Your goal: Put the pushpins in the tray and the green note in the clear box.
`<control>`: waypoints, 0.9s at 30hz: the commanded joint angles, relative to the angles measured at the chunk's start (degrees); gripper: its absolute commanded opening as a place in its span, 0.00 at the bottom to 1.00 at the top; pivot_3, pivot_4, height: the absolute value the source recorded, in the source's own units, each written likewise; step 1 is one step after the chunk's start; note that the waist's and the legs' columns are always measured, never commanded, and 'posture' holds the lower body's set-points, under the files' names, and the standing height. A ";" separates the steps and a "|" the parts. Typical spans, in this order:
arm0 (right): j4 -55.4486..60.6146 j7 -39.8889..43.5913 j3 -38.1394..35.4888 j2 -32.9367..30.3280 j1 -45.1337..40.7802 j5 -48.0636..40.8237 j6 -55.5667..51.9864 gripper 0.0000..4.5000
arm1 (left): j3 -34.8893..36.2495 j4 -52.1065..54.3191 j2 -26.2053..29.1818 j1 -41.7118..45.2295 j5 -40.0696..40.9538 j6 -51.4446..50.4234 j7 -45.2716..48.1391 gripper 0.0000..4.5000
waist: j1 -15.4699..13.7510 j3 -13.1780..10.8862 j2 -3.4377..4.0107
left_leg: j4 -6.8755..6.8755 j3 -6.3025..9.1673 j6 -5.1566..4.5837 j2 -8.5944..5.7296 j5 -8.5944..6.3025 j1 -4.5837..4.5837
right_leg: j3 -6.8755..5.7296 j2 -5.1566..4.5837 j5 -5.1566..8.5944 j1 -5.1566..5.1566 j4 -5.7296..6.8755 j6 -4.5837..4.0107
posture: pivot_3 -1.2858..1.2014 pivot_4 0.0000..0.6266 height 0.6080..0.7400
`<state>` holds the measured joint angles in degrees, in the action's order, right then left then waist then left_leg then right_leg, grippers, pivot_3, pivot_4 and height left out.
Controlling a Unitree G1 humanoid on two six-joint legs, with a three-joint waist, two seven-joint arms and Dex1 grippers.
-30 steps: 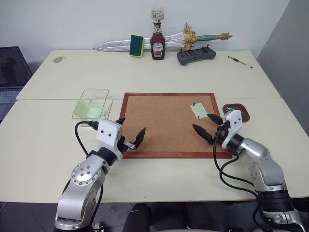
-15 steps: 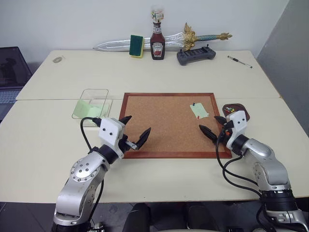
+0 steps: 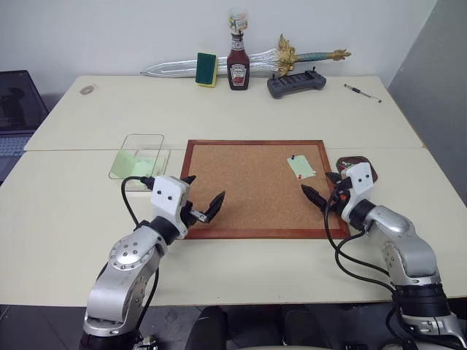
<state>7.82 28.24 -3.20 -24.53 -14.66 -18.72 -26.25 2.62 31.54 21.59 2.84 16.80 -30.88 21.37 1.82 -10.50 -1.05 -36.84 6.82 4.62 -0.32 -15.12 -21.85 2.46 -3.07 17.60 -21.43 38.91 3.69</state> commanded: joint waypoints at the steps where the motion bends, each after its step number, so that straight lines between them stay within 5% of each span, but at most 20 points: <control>1: 2.90 -0.44 -0.90 -0.07 -0.61 -0.35 -0.55 1.00 | -0.03 1.19 -0.29 1.26 0.71 -0.05 -0.11 1.00 | -0.01 0.00 0.00 | 0.00 0.00 0.00 0.00 0.00 0.00 | 0.00 0.00 0.00 0.00 0.00 0.00 | 0.52 0.24 1.00; 7: 2.73 -0.40 -0.90 0.29 -0.05 -0.19 -0.14 1.00 | -1.44 0.57 0.71 2.22 2.10 -0.02 3.64 1.00 | -0.01 0.00 0.00 | 0.00 0.00 0.00 0.00 0.00 -0.01 | 0.00 0.00 0.00 -0.01 0.00 0.00 | 0.52 0.24 1.00; 10: 2.28 -0.14 -0.71 0.25 0.04 0.14 0.42 1.00 | -3.22 -1.41 2.02 3.31 1.48 1.69 6.57 0.91 | 0.00 0.00 0.00 | 0.01 -0.01 0.00 0.00 0.00 -0.01 | 0.00 0.00 0.00 -0.01 0.00 0.00 | 0.52 0.24 1.00; 27: 3.29 1.50 0.40 -0.06 0.81 0.68 1.56 1.00 | -10.83 -18.47 -1.49 16.34 -3.23 6.88 10.00 0.19 | 0.03 0.00 0.00 | 0.01 -0.01 0.00 0.00 0.00 -0.03 | 0.00 0.00 0.00 -0.05 0.00 0.00 | 0.52 0.24 1.00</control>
<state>8.68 28.80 -3.12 -24.08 -13.84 -18.54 -26.51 -7.39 13.90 20.82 17.21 14.58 -25.48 31.29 1.85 -10.50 -1.05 -36.83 6.81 4.62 -0.33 -15.11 -21.87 2.45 -3.07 17.60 -21.46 38.91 3.69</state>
